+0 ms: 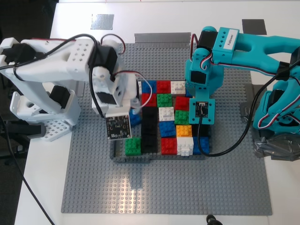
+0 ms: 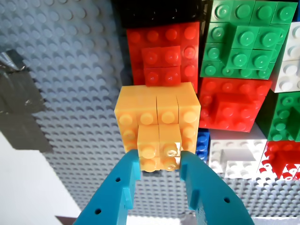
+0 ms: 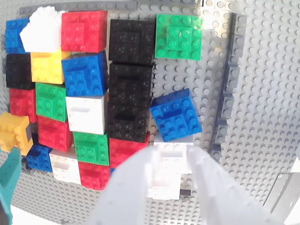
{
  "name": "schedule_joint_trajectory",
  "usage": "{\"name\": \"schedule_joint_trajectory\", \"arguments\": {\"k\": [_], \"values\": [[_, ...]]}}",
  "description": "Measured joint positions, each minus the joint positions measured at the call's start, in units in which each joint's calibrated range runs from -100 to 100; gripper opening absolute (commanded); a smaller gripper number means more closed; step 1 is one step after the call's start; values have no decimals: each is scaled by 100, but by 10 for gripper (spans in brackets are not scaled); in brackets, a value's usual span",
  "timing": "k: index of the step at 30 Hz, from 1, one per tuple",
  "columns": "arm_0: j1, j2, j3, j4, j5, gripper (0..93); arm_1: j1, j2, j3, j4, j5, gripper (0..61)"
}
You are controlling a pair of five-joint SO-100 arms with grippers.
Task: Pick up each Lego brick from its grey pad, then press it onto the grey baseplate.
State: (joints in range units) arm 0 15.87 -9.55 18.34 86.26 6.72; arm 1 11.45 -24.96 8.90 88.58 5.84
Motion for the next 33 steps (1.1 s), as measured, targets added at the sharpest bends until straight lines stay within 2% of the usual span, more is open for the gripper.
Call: {"name": "schedule_joint_trajectory", "arguments": {"k": [5, 9, 17, 23, 33], "values": [[192, 0, 0, -35, 0, 0, -245, -225, 0, 113, -44, 40], [274, 0, 0, -174, 0, 0, -491, -484, 0, 129, -78, 2], [311, 203, 0, -235, 5, 0, -1845, -708, -19, 177, -259, 2], [548, 372, -127, -313, 16, 0, -2891, -708, -19, -129, -381, 2], [799, 592, -615, -261, -10, 0, -3491, -708, -19, -322, -606, 2]]}}
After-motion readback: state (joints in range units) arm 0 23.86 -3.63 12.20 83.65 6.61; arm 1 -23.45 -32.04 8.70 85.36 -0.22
